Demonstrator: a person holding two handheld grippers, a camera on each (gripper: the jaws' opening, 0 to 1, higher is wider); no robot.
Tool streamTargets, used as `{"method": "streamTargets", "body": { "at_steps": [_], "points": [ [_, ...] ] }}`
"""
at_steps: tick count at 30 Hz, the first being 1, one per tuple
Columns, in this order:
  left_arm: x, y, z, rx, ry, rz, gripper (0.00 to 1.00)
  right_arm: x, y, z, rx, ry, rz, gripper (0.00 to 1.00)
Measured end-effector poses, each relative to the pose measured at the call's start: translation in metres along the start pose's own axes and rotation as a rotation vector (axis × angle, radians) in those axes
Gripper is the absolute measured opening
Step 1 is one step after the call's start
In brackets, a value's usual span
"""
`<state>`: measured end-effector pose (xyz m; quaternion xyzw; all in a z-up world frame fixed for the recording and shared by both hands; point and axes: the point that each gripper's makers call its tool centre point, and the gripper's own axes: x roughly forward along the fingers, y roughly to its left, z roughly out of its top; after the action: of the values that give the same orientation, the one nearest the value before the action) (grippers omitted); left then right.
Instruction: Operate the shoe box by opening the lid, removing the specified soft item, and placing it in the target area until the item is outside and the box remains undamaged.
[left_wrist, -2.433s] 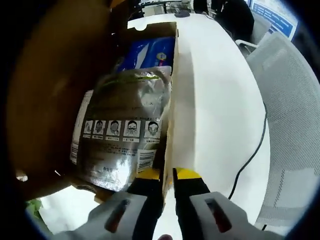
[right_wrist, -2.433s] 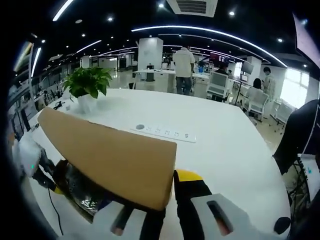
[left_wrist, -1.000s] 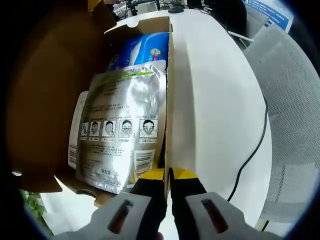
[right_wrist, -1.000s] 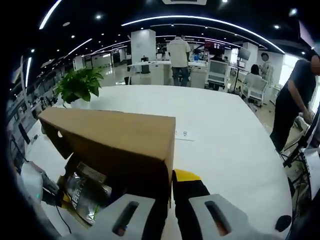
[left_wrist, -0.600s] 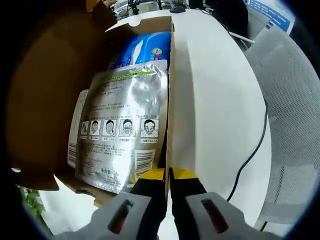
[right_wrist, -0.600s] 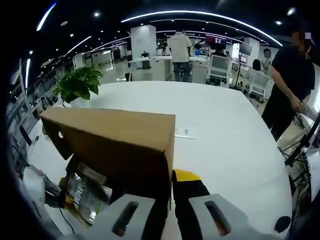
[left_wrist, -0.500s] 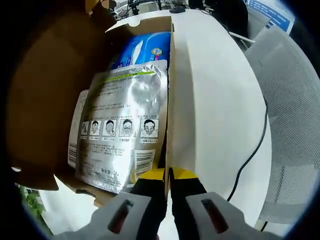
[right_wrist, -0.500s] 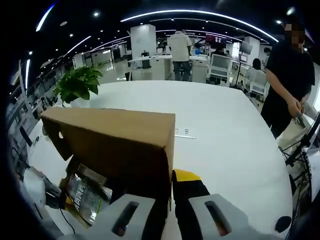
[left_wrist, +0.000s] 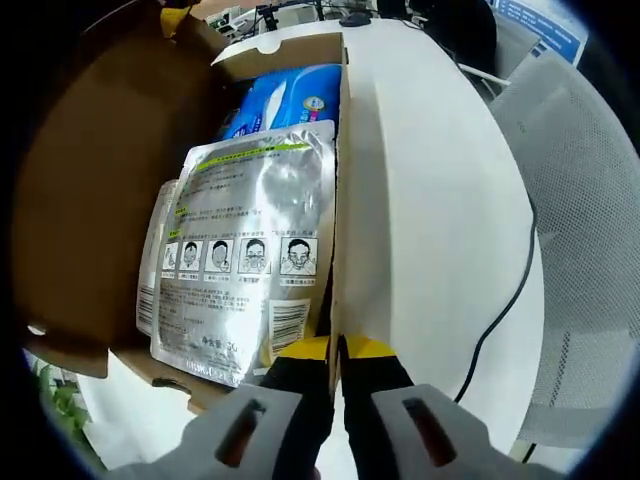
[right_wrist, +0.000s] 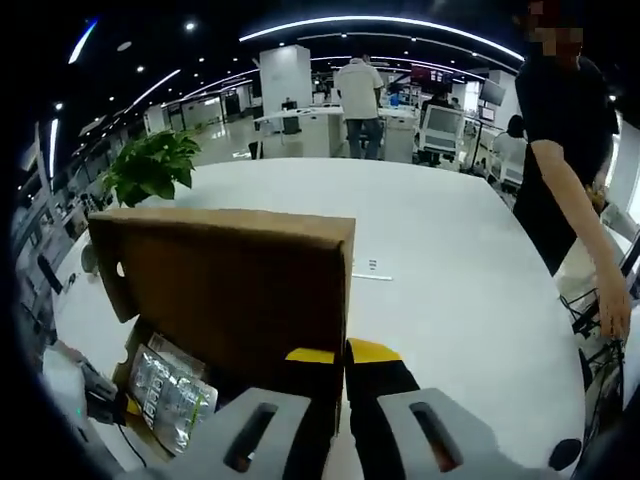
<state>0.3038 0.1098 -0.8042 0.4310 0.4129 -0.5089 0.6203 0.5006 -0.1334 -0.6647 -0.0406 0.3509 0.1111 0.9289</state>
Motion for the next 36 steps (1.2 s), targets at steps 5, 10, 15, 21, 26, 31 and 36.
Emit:
{"method": "streamTargets", "body": {
  "at_steps": [5, 10, 15, 21, 26, 31, 36],
  "points": [
    [0.0, 0.0, 0.0, 0.0, 0.001, 0.0, 0.01, 0.007, -0.002, 0.002, -0.004, 0.006, 0.0, 0.0],
    [0.001, -0.001, 0.001, -0.003, 0.002, -0.001, 0.01, 0.009, -0.003, 0.001, 0.0, 0.005, -0.006, 0.0],
    [0.001, -0.001, 0.001, -0.005, 0.003, -0.001, 0.01, 0.013, -0.004, 0.002, 0.007, 0.004, -0.011, 0.0],
    [0.001, -0.001, 0.0, -0.01, 0.005, -0.001, 0.01, 0.015, -0.004, 0.002, 0.001, 0.004, -0.013, 0.0],
    [0.001, -0.001, 0.0, -0.011, 0.006, 0.0, 0.01, 0.016, -0.003, 0.002, 0.006, 0.002, -0.013, 0.0],
    [0.001, 0.0, 0.0, -0.012, 0.006, 0.0, 0.01, 0.016, -0.001, 0.001, 0.017, 0.005, -0.01, 0.0],
    [0.0, 0.0, 0.0, -0.012, 0.006, 0.001, 0.01, 0.014, 0.002, 0.0, 0.015, 0.007, -0.013, 0.0]
  ]
}}
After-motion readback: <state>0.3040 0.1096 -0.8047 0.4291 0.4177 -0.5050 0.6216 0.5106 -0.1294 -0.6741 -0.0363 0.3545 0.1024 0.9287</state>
